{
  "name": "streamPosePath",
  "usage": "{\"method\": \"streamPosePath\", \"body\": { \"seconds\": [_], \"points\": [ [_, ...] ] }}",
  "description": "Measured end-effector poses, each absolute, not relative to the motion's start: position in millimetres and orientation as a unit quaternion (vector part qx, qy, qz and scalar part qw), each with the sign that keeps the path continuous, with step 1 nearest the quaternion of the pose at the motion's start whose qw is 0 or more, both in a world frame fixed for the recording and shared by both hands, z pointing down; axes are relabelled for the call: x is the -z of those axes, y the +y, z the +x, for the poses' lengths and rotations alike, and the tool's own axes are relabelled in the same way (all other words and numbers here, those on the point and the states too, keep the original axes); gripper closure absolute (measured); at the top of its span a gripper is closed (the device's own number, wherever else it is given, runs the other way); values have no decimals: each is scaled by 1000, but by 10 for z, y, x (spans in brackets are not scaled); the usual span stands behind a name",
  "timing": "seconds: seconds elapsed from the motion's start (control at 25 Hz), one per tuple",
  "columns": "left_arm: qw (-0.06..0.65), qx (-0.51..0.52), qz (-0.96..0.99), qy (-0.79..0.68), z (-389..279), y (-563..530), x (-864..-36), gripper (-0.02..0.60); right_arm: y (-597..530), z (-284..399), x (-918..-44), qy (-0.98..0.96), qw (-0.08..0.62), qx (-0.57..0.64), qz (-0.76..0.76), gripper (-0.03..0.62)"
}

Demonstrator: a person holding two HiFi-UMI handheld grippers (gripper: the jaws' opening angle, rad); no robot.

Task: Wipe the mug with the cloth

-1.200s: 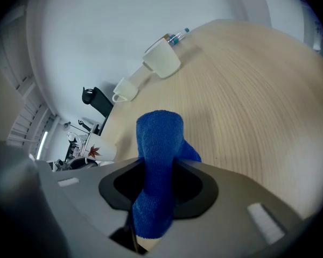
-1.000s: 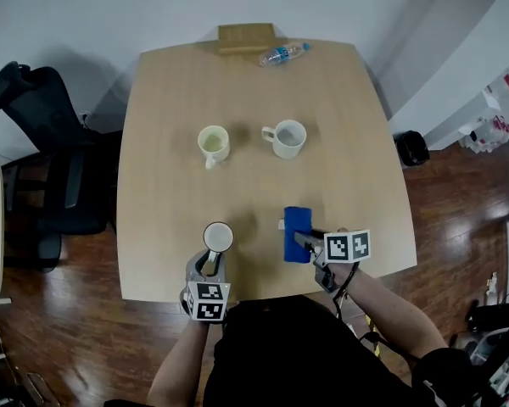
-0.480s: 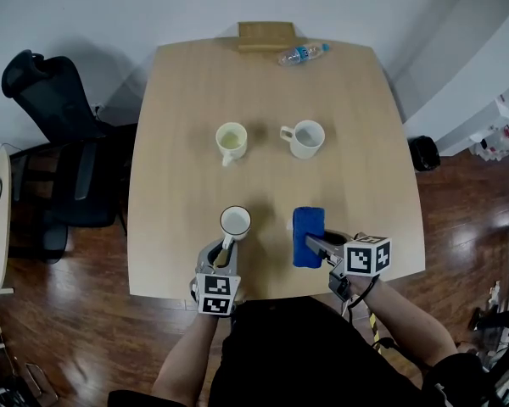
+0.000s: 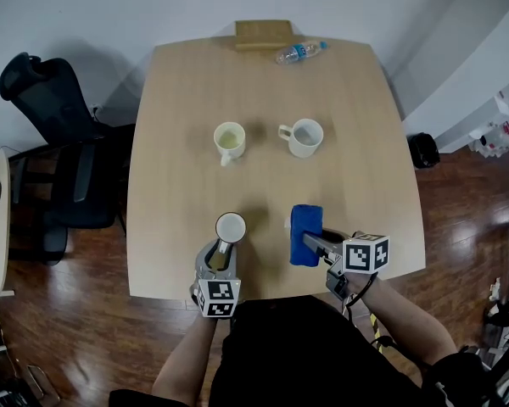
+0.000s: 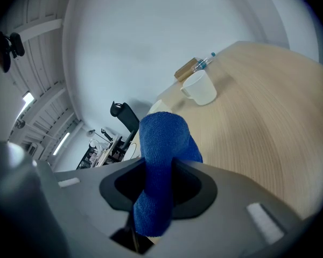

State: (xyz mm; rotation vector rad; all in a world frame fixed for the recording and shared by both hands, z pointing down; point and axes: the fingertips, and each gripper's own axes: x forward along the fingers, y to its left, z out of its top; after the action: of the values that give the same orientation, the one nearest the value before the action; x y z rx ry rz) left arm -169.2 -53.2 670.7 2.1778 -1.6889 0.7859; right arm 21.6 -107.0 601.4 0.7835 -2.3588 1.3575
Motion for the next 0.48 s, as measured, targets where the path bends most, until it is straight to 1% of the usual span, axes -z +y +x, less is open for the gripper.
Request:
{"method": "streamPosePath", "body": {
  "seconds": [0.04, 0.08, 0.16, 0.24, 0.36, 0.48],
  "points": [
    [138, -269, 756, -581, -1690, -535, -6705, 441, -1071, 214, -6010, -823, 152, -475, 273, 474],
    [136, -267, 760, -577, -1686, -537, -6702, 452, -1074, 215, -6011, -822, 151, -477, 274, 474],
    [129, -264, 766, -572, -1686, -533, -6672, 508, -1069, 200, -6013, -821, 150, -478, 276, 473],
    [133, -256, 772, -567, -1678, -538, -6602, 516, -1059, 159, -5983, -824, 148, -474, 273, 473],
    [181, -215, 790, -545, -1562, -588, -6391, 523, -1081, 99, -5837, -842, 144, -447, 267, 474],
    [229, -157, 813, -512, -1398, -659, -6050, 525, -1146, 40, -5593, -871, 138, -390, 263, 476]
  ]
}}
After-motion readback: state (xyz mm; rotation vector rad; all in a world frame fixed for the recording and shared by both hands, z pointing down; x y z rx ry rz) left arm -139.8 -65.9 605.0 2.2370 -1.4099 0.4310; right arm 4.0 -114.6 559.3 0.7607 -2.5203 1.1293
